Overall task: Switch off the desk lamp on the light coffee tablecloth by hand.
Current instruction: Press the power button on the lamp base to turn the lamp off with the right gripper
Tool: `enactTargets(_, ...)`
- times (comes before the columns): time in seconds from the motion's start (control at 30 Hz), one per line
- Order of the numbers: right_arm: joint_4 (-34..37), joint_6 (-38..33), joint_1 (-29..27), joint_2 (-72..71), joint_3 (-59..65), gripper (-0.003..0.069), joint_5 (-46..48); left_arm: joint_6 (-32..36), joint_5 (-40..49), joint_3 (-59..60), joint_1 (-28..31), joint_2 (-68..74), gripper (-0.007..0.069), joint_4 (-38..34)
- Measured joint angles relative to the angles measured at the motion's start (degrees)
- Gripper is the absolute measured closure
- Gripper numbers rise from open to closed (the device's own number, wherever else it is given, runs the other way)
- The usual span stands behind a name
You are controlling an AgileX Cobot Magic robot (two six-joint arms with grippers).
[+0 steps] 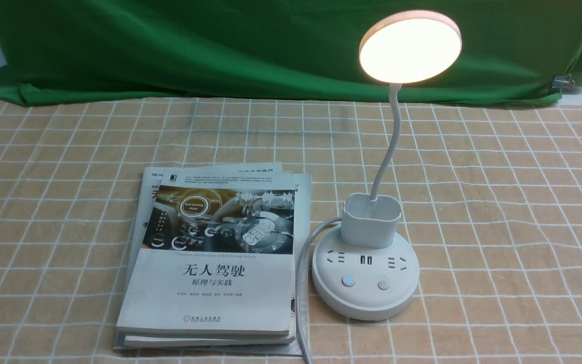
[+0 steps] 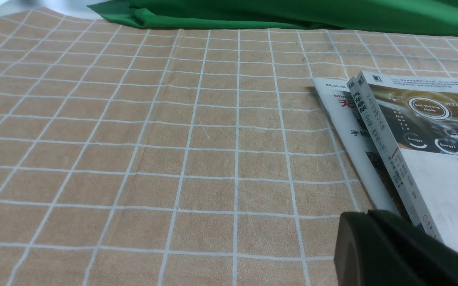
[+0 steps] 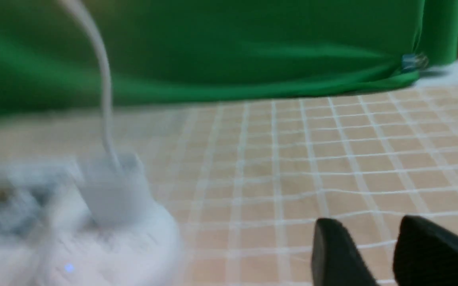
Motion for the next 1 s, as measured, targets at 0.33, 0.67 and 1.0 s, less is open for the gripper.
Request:
enactTargets(0.33, 2.9, 16.6, 0.0, 0.0, 0.0, 0.042, -12.5, 0.0, 0.0, 0.0, 0.0, 0.0, 0.062, 0.0)
enactTargets(0.67, 3.1, 7.8, 0.0, 8.0, -12.8, 0.0608, 7.1, 0.0, 0.0, 0.0, 0.0, 0.0, 0.062, 0.0)
enactTargets(1.0, 3.1, -9.7, 0.1, 43.0, -43.1, 0.0612, 44.3, 0.0, 0.0, 0.0, 0.0, 0.0, 0.062, 0.0)
